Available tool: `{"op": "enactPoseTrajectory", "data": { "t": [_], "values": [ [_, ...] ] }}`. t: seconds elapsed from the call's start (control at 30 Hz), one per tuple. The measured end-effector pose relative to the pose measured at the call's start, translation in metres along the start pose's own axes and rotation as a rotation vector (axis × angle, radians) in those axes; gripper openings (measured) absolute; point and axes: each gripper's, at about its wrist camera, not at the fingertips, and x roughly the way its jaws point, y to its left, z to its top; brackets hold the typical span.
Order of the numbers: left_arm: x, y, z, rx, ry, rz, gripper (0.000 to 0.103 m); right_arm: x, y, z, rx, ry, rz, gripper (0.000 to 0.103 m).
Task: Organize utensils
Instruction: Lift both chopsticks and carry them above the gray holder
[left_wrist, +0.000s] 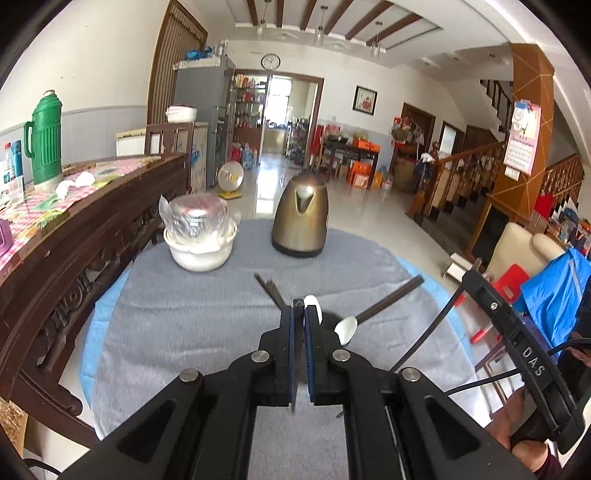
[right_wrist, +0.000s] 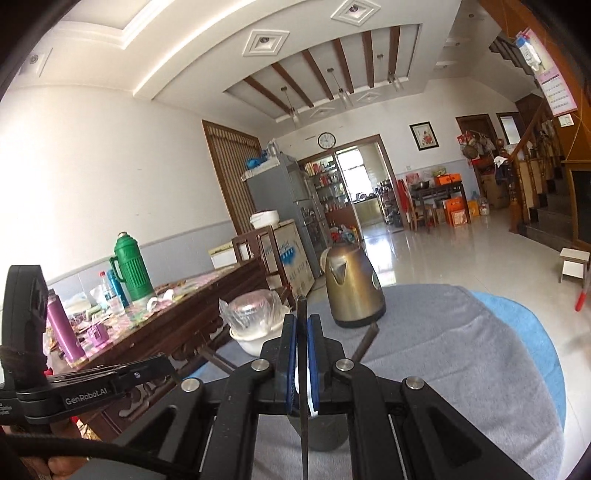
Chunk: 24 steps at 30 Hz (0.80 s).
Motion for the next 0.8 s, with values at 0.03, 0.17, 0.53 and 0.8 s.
{"op": "enactPoseTrajectory", "data": {
  "t": [0.03, 0.17, 0.53, 0.8],
  "values": [
    [-0.002, 0.000, 0.003, -0.004, -0.013, -0.007, 0.006, 0.000, 0.001, 0.002, 0.001, -0.004, 0.000, 0.006],
    [-0.008, -0.002, 0.012, -0.013, -0.039, -0.032, 0.006, -0.004, 0.001, 0.010, 0.003, -0.030, -0.002, 0.006],
    [-0.021, -0.019, 0.041, 0.026, -0.098, -0.056, 0.006, 0.003, 0.011, 0.038, -0.033, -0.124, -0.035, 0.006],
    [-0.016, -0.032, 0.071, 0.063, -0.134, -0.046, 0.006, 0.030, 0.019, 0.048, -0.067, -0.158, -0.077, 0.006]
  ]
}}
